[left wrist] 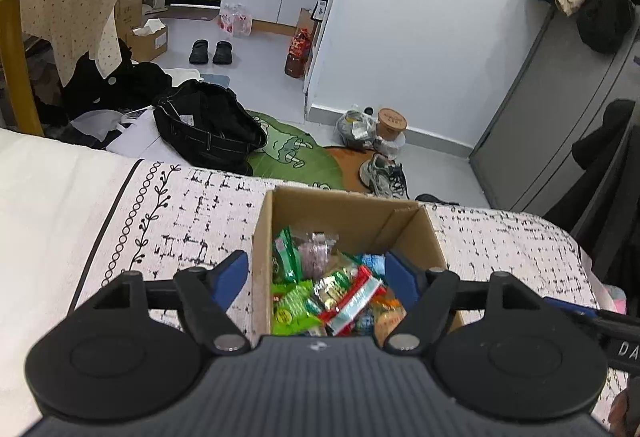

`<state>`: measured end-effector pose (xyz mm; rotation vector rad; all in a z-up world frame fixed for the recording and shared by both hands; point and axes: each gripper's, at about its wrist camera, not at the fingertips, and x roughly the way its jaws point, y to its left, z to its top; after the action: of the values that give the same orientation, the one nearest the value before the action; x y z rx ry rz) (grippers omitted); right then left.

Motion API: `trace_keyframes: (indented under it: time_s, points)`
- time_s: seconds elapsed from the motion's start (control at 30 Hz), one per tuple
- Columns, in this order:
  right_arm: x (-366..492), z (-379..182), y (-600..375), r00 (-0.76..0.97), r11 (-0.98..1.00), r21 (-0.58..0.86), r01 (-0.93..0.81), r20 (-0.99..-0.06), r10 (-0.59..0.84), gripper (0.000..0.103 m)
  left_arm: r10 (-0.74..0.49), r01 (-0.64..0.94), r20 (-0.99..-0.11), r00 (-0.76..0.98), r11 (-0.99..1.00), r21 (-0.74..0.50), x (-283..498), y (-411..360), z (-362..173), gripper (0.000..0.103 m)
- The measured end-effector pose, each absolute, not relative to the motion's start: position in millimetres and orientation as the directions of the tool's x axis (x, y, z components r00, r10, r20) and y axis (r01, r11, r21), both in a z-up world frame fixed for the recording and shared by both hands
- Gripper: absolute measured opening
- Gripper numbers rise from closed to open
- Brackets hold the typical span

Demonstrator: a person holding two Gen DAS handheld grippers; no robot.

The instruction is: Organize snacks

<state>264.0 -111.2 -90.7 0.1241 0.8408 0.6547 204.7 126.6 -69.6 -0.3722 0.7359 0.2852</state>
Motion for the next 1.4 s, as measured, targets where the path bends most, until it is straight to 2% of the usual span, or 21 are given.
trace_keyframes:
  time_s: [0.3,0.37,0.7,0.87,1.4]
  points:
    - [254,-72,-151,0.52,0.824,0.358,-0.439,-0.647,0.558,0.07,0.099,-0.355,-0.724,0.683,0.911,-0.211,187,101,-60,0.079]
    - [251,-66,-159,0.527,0.828,0.353,-0.436,-0.645,0.553,0.078,0.093,-0.344,-0.726,0.681,0.916,-0.205,182,96,-54,0.084]
    - [230,-41,-197,0.565,0.843,0.346,-0.412,-0.629,0.534,0.094,0.062,-0.28,-0.719,0.692,0.941,-0.188,160,72,-22,0.103]
    - [221,-31,-212,0.575,0.85,0.342,-0.402,-0.628,0.525,0.102,0.055,-0.252,-0.718,0.694,0.952,-0.171,151,62,-8,0.103]
    - [183,-1,-248,0.596,0.876,0.319,-0.363,-0.643,0.481,0.103,0.008,-0.161,-0.707,0.708,0.975,-0.15,110,39,28,0.103]
